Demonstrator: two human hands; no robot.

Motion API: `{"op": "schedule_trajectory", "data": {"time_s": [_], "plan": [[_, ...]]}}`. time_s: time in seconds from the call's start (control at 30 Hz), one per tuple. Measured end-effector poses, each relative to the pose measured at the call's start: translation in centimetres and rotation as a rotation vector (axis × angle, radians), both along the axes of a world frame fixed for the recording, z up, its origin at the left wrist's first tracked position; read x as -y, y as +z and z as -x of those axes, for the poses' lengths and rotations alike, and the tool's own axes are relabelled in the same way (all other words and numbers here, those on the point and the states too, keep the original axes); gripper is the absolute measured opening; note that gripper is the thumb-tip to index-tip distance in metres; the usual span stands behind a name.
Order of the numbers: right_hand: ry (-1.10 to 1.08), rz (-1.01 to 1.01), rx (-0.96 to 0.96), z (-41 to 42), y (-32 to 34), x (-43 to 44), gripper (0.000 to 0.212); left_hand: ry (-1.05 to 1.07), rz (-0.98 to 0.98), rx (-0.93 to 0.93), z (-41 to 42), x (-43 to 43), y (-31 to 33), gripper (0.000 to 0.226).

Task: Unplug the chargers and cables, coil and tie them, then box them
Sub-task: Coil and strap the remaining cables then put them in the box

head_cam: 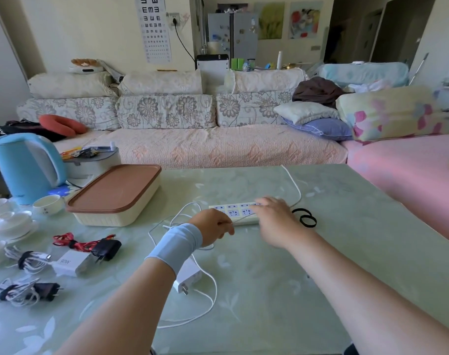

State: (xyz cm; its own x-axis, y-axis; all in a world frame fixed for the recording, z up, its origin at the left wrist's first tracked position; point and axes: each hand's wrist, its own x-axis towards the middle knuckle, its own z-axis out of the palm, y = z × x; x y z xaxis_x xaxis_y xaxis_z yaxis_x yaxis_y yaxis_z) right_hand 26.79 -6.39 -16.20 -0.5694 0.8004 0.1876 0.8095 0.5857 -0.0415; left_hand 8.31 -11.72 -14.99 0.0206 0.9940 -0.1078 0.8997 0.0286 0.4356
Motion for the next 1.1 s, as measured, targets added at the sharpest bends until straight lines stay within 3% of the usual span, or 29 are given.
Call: {"op": "schedule_trajectory", "data": {"time_s": [0.07,0.17,0.23,0.37,0.5,0.57,0.67,0.77,0.83,0.97,1.1], "plan": [[0.165,0.09,-0.031,1.9,0.3,1.8,0.042,0.003,-0.029,0.037,-0.6,0.0,0.2,0.022],[0.109,0.34,-0.123,3.6,1.2,3.1,0.023,0.012,0.018,0.001,-0.3,0.5,0.5,0.029],[0.07,0.248,-0.114,3.4,2.2,3.0,0.021,0.003,0.125,-0.072,0.9,0.9,0.6,0.025],[-0.07,0.062,-0.073,1.9,3.1,1.2,0.042,0.033,0.233,-0.164,3.6,1.1,0.2,0.019],[-0.205,0.184,0.156,1.4,1.5,0.8,0.044,0.068,0.148,-0.092,3.9,0.7,0.6,0.012],[-0.179,0.233,0.176,1.9,0.4,1.3,0.029,0.034,0.147,-0.058,3.0,0.8,0.5,0.01],[0.023,0.369,-0.056,3.5,0.5,2.7,0.041,-0.014,0.104,0.001,1.2,1.2,1.0,0.017],[0.102,0.529,-0.305,4.7,1.4,3.9,0.027,-0.062,0.015,-0.047,0.4,1.3,1.4,0.022],[0.089,0.534,-0.293,4.7,2.0,3.8,0.012,-0.058,-0.024,0.028,0.9,1.3,1.5,0.016],[0.032,0.483,-0.331,3.2,2.6,2.5,0.028,-0.028,0.073,0.042,2.7,1.5,1.1,0.018],[-0.019,0.413,-0.392,1.5,2.9,1.2,0.026,0.031,0.2,0.4,5.1,2.3,1.6,0.014]]}}
